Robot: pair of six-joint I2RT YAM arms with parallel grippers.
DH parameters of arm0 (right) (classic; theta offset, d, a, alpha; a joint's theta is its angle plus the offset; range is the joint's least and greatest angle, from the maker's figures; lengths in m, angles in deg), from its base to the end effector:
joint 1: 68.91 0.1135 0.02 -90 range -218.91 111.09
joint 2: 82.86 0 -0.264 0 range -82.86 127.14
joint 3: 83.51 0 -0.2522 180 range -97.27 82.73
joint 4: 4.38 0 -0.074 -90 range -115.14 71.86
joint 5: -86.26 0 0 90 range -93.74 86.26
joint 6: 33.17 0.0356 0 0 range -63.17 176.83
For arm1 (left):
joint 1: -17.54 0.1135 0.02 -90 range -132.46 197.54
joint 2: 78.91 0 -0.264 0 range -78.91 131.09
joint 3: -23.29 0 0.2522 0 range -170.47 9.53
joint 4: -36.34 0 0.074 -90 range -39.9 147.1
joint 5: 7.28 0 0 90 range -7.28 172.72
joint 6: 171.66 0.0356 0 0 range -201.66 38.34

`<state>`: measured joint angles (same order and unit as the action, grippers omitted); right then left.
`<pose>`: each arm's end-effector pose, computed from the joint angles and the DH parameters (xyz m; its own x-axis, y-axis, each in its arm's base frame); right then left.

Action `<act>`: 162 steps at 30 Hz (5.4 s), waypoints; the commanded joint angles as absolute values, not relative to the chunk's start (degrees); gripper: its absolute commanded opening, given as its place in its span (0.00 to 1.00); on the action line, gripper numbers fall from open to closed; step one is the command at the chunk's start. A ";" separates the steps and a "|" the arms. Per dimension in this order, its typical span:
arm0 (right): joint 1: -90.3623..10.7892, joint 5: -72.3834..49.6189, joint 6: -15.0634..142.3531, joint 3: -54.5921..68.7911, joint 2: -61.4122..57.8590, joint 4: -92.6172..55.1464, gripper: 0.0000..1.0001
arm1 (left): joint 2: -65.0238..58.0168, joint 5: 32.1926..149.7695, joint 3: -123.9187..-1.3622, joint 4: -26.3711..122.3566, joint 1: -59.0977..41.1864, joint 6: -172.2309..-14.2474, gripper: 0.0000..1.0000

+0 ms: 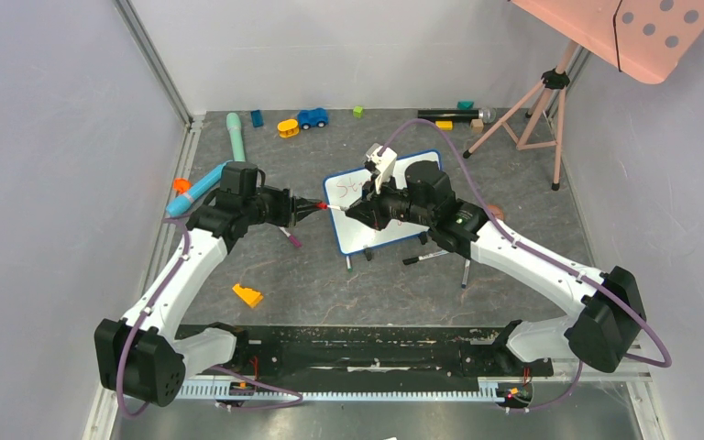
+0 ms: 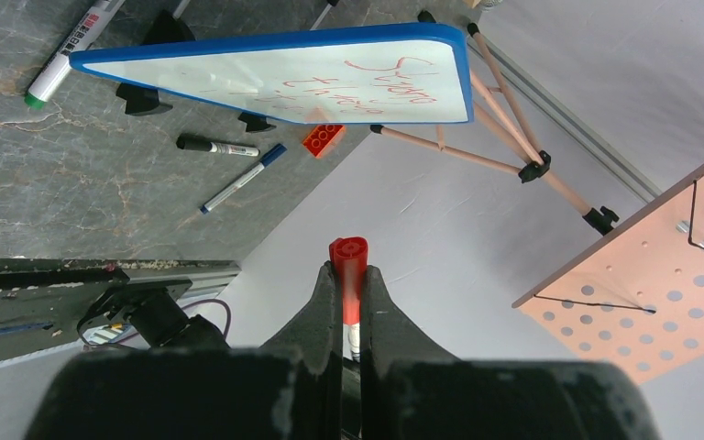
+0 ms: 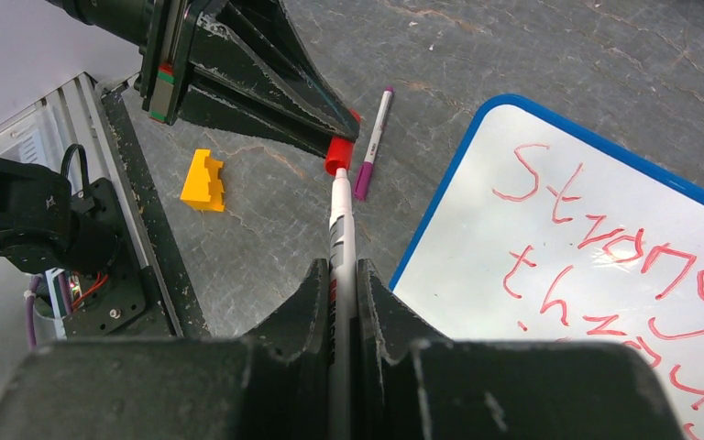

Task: Write a sentence on the whiteboard
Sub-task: Insert the whiteboard marker without the cap into the pen cap, then put down the whiteboard marker at the center of the board, then reset both arms

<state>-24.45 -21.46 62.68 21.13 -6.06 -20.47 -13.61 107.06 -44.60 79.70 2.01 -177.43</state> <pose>0.2170 0.2282 0.3317 -0.3030 -0.1613 -0.9392 -0.8479 0.4956 0.1884 0.2295 -0.0790 0.2952 -0.4787 -0.8078 0.3439 -0.6808 0.0941 -0.7264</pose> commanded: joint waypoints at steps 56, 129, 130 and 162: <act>-29.55 -8.43 59.60 16.36 -8.77 -66.11 0.00 | -10.11 103.48 -52.87 83.88 -4.58 -160.13 0.95; -49.62 39.09 64.47 70.55 -27.59 4.38 0.92 | -18.83 66.03 -12.01 35.57 13.26 -90.33 1.00; -49.75 40.85 63.69 72.84 -26.88 8.12 0.92 | -18.45 65.94 -10.09 32.76 13.55 -89.73 1.00; -63.21 14.14 47.86 87.44 -4.33 61.80 0.98 | -5.00 73.01 -4.78 -1.48 15.44 -85.38 1.00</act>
<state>-63.04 16.38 47.05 82.22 -4.86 53.71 -5.83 73.94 -5.80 6.50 14.98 -82.92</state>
